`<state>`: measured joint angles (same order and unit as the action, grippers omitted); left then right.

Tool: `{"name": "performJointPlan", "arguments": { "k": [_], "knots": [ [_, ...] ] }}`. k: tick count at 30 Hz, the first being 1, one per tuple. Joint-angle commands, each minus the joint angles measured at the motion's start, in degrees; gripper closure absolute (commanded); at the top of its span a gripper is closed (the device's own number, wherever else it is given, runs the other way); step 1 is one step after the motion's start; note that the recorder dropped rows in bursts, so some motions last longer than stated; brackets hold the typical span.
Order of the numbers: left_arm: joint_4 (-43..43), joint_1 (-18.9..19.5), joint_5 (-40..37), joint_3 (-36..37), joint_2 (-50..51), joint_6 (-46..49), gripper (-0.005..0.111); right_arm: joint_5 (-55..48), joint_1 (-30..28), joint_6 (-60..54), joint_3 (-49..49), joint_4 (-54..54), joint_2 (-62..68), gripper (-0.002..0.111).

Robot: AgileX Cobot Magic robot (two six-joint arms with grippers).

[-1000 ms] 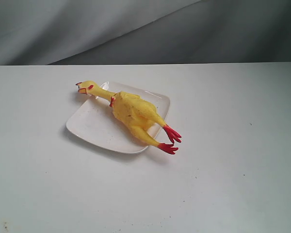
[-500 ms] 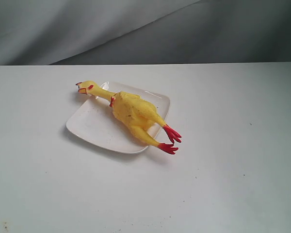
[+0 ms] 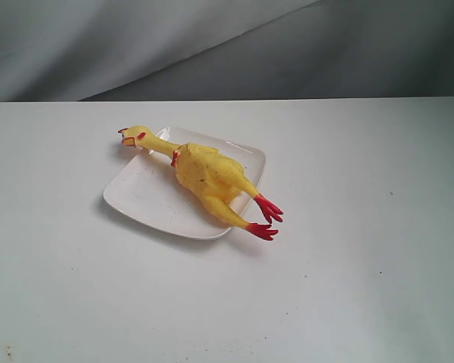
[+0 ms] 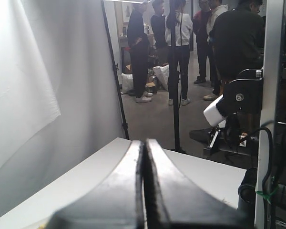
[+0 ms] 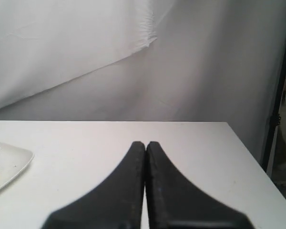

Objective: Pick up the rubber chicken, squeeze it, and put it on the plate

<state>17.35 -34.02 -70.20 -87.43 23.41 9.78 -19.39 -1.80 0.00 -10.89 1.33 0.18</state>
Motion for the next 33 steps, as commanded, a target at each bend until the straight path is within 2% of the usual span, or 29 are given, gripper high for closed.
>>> {"name": "performJointPlan", "arguments": {
  "k": [1, 7, 18, 33],
  "knots": [
    [0.22, -0.20, 0.23, 0.12, -0.11, -0.55, 0.107, 6.48, -0.40, 0.43, 5.51, 0.09, -0.18, 0.108],
    [0.22, -0.20, 0.23, 0.12, -0.11, -0.55, 0.107, 10.25, -0.40, 0.43, 10.89, -0.70, -0.18, 0.108],
    [0.22, -0.20, 0.23, 0.12, -0.11, -0.55, 0.107, -0.02, -0.40, 0.00, 10.89, -0.46, -0.18, 0.108],
    [0.22, -0.20, 0.23, 0.12, -0.11, -0.55, 0.107, -0.21, -0.40, 0.78, 10.89, -0.72, -0.18, 0.108]
  ]
}}
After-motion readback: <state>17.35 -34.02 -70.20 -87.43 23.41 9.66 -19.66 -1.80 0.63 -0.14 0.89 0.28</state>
